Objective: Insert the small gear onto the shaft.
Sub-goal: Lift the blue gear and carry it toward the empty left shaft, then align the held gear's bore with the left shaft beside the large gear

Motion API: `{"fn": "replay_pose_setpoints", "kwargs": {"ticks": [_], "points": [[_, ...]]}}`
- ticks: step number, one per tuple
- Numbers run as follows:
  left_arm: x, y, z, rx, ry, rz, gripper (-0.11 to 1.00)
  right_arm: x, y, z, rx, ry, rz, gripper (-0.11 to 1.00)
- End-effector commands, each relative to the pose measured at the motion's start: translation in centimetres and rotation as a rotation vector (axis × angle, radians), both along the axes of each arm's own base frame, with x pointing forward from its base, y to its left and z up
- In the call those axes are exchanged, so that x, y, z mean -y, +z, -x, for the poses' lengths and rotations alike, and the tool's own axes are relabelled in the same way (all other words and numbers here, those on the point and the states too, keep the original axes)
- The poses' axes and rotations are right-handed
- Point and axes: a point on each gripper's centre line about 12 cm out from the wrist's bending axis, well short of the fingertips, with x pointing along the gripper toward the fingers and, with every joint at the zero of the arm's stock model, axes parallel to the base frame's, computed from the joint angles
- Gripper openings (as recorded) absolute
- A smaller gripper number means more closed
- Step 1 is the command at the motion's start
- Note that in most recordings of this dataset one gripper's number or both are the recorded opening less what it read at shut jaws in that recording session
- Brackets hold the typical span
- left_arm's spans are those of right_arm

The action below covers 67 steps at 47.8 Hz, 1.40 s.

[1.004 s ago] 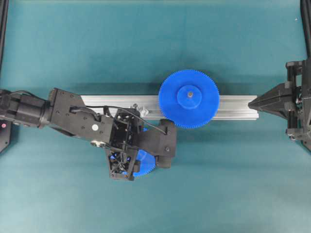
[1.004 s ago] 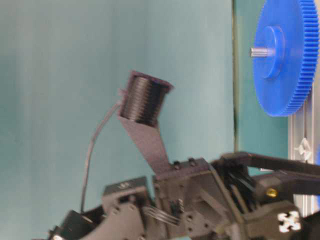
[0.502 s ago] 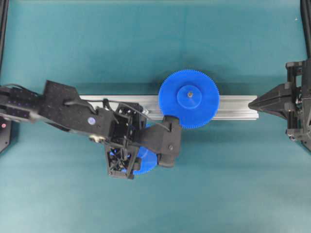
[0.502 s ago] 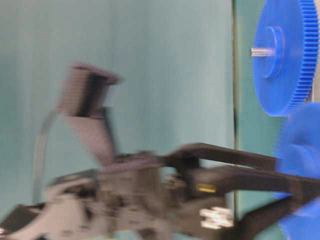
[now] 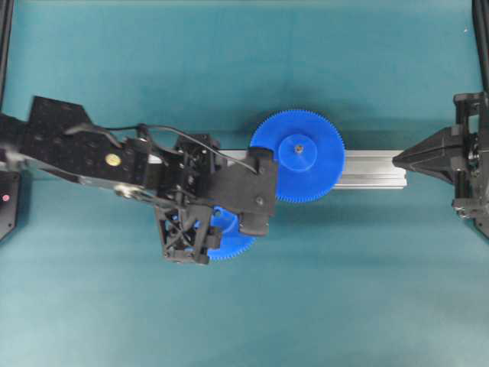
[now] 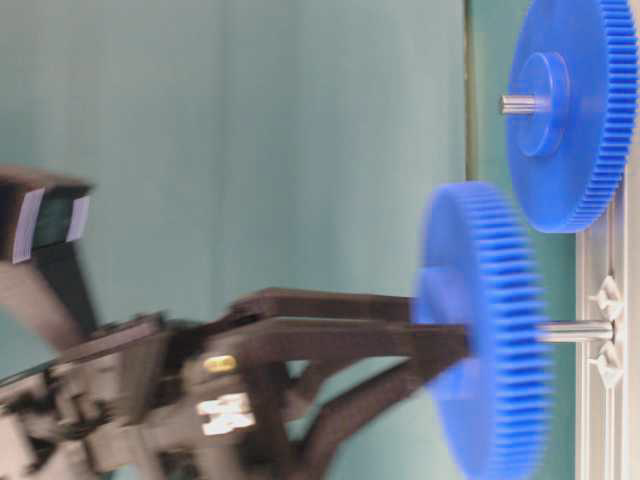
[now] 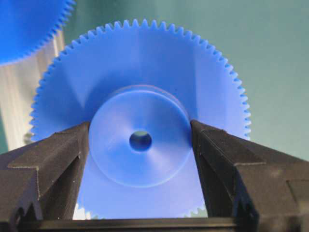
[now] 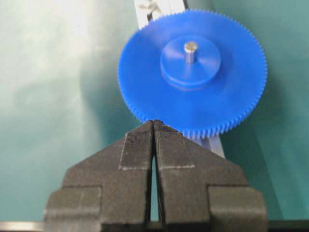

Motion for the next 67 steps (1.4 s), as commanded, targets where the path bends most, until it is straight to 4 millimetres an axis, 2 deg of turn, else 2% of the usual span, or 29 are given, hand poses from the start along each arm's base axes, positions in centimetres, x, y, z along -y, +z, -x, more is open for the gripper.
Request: {"fn": "replay_pose_setpoints", "kwargs": {"ticks": [1, 13, 36, 45, 67], "points": [[-0.7, 3.9, 0.4, 0.101, 0.017, 0.007, 0.69, 0.2, 0.4, -0.1, 0.014, -0.013, -0.004, 0.02], [-2.2, 6.2, 1.4, 0.159, 0.049, 0.008, 0.69, 0.4, 0.6, 0.0, 0.022, -0.023, -0.003, 0.02], [-4.1, 6.2, 1.5, 0.161, 0.020, -0.044, 0.69, 0.4, 0.6, 0.1, 0.023, -0.026, -0.003, 0.02], [-5.6, 5.9, 1.6, 0.151, 0.019, -0.072, 0.69, 0.4, 0.6, 0.1, 0.024, -0.027, -0.004, 0.02], [-7.8, 2.9, 0.6, 0.050, 0.051, -0.080, 0.69, 0.4, 0.6, 0.1, 0.024, -0.028, -0.006, 0.02]]}}
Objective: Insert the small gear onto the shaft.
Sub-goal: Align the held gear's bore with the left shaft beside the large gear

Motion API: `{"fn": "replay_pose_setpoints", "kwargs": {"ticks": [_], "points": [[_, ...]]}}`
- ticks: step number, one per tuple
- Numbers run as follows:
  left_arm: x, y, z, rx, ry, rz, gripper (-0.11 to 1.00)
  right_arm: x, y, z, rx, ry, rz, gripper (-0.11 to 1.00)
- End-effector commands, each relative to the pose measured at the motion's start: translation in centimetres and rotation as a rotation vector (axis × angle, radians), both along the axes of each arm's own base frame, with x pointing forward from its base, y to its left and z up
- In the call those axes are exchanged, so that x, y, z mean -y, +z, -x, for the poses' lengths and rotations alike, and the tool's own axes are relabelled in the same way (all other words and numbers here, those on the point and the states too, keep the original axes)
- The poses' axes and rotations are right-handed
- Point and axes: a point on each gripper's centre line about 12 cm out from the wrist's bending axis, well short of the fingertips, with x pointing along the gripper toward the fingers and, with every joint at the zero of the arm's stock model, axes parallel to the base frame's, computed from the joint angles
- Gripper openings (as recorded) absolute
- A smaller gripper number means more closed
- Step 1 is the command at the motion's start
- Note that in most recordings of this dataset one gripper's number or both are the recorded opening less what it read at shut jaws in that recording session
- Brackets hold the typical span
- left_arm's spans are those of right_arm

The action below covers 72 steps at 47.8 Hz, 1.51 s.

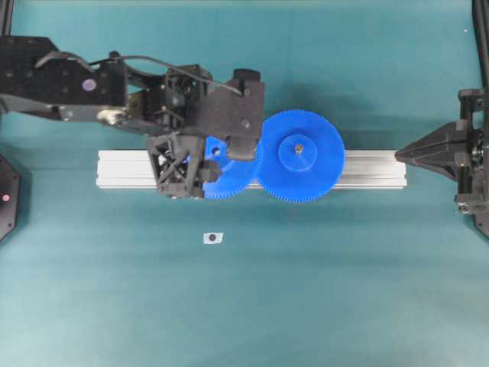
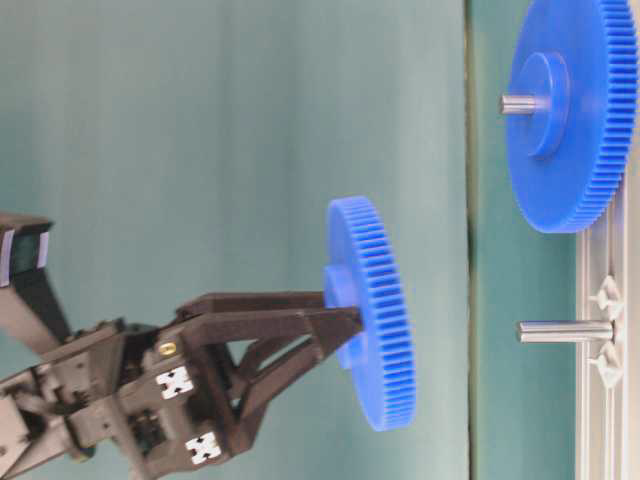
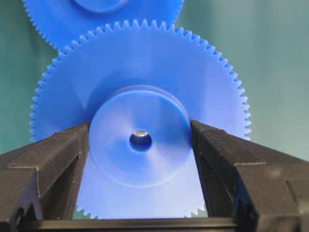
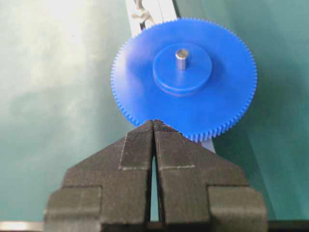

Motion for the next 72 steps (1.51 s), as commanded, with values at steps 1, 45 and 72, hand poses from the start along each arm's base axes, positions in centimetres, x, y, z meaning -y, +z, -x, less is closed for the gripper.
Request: {"fn": "replay_pose_setpoints", "kwargs": {"ticks": [1, 45, 72], "points": [[-0.6, 1.1, -0.1, 0.010, 0.015, -0.003, 0.69, 0.1, 0.3, -0.2, 0.010, -0.008, -0.008, 0.02], [-0.9, -3.7, -1.2, -0.111, 0.024, 0.010, 0.69, 0.1, 0.0, -0.1, 0.004, -0.014, -0.020, 0.02], [-0.9, -7.2, -1.0, -0.162, 0.024, 0.018, 0.69, 0.1, -0.2, 0.0, -0.001, -0.014, -0.021, 0.02]]}}
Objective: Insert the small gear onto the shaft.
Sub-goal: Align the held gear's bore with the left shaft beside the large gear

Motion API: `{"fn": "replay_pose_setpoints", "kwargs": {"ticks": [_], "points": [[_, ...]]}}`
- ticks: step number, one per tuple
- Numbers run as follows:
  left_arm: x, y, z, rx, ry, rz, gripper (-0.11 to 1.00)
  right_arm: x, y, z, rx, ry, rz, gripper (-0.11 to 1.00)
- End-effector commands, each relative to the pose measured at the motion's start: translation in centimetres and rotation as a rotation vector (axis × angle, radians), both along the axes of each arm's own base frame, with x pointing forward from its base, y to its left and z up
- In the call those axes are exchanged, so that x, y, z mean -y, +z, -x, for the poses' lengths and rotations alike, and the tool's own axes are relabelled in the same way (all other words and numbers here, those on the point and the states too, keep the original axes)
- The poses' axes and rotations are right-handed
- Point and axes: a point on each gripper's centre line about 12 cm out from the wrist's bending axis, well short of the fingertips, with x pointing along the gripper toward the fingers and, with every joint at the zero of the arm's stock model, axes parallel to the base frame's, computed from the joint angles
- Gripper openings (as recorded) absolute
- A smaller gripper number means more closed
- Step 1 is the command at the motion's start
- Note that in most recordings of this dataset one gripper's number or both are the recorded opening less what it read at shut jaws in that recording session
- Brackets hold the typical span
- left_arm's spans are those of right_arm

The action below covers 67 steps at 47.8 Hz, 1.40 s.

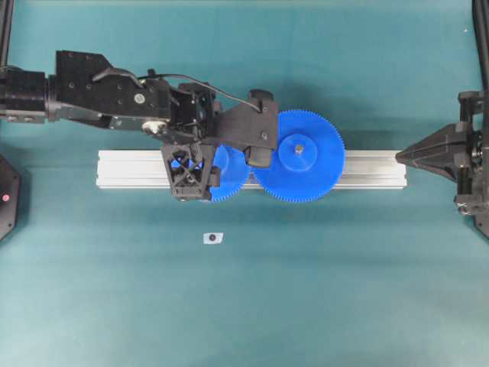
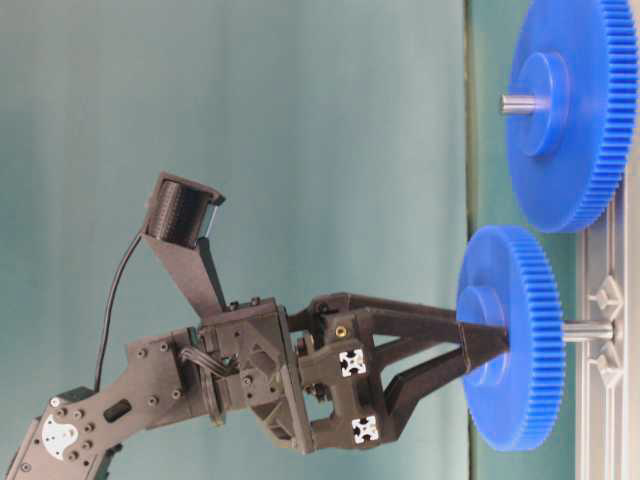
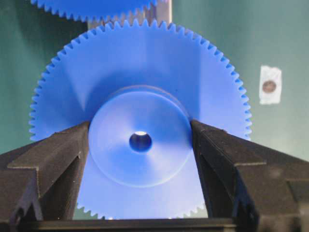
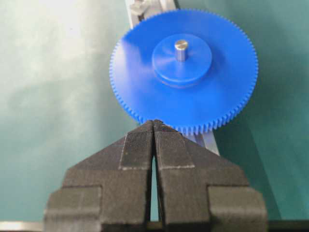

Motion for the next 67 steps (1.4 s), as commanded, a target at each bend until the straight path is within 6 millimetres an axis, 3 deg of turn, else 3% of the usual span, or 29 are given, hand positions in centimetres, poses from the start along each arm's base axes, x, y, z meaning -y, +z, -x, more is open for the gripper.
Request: {"fn": "replay_pose_setpoints", "kwargs": {"ticks": [1, 34, 43, 57, 67], "points": [[0.1, -0.1, 0.0, 0.008, 0.000, -0.001, 0.69, 0.1, 0.4, -0.2, 0.015, -0.006, -0.006, 0.02], [-1.1, -0.2, 0.6, 0.000, 0.031, -0.001, 0.69, 0.1, 0.1, -0.1, 0.011, -0.022, -0.033, 0.02], [-0.5, -0.1, 0.5, 0.008, 0.046, 0.010, 0.69, 0.0, 0.1, -0.1, 0.011, -0.020, -0.033, 0.02], [2.1, -0.5, 0.5, -0.002, 0.037, 0.030, 0.69, 0.0, 0.1, -0.1, 0.011, -0.020, -0.033, 0.02], [2.2, -0.3, 0.6, 0.001, 0.044, 0.033, 0.69, 0.0, 0.0, -0.1, 0.010, -0.020, -0.033, 0.02]]}}
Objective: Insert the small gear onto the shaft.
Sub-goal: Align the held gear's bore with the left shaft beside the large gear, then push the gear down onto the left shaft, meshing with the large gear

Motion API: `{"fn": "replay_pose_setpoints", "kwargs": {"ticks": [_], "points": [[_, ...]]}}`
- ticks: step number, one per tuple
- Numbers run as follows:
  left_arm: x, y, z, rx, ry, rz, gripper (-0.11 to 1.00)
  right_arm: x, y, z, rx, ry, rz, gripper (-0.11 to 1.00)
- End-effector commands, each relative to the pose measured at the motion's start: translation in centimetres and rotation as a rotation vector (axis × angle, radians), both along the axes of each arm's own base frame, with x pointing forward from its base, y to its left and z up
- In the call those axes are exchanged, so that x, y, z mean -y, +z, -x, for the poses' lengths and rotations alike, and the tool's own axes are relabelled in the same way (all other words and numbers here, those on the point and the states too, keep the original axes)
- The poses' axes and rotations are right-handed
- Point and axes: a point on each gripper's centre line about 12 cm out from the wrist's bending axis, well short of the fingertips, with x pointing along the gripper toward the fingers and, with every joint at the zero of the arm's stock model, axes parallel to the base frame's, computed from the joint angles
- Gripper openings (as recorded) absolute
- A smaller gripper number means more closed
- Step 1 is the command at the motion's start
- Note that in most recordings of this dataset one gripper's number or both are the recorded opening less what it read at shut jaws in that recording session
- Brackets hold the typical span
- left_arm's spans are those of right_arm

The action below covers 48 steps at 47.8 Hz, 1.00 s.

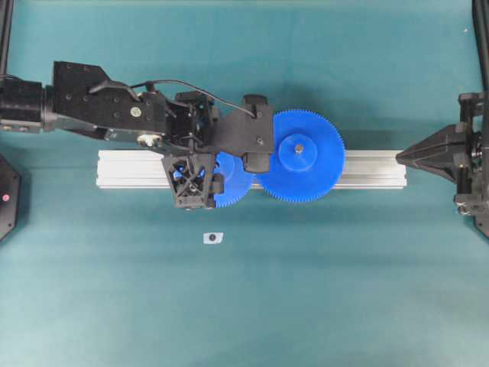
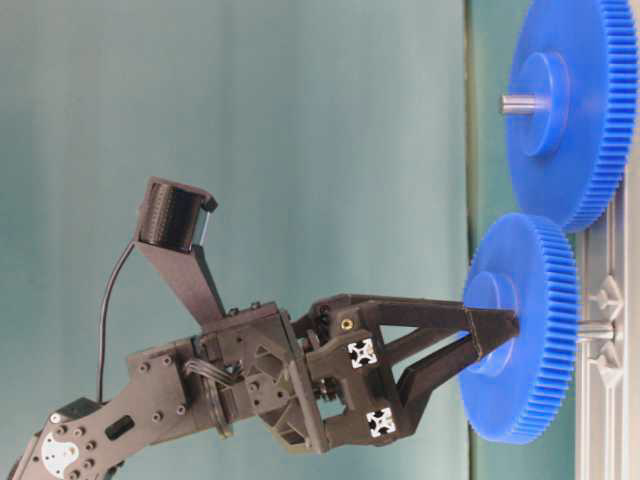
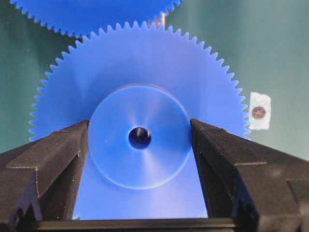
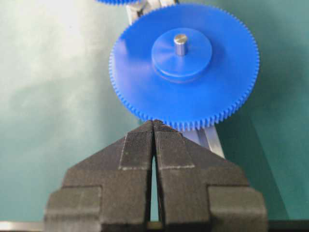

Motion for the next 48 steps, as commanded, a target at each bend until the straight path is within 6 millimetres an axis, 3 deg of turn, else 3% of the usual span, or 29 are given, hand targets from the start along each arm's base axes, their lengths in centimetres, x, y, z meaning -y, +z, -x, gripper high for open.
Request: {"fn": "replay_pose_setpoints", "kwargs": {"ticks": [1, 17, 48], "points": [[0.6, 0.2, 0.2, -0.001, -0.006, 0.007, 0.69, 0.1, 0.4, -0.2, 0.015, -0.008, -0.006, 0.02], [-0.8, 0.5, 0.5, 0.003, 0.023, 0.004, 0.69, 0.1, 0.4, -0.2, 0.018, -0.006, -0.006, 0.02], [-0.8, 0.9, 0.8, 0.000, 0.019, 0.002, 0.69, 0.1, 0.4, -0.2, 0.018, -0.007, -0.007, 0.02]]}}
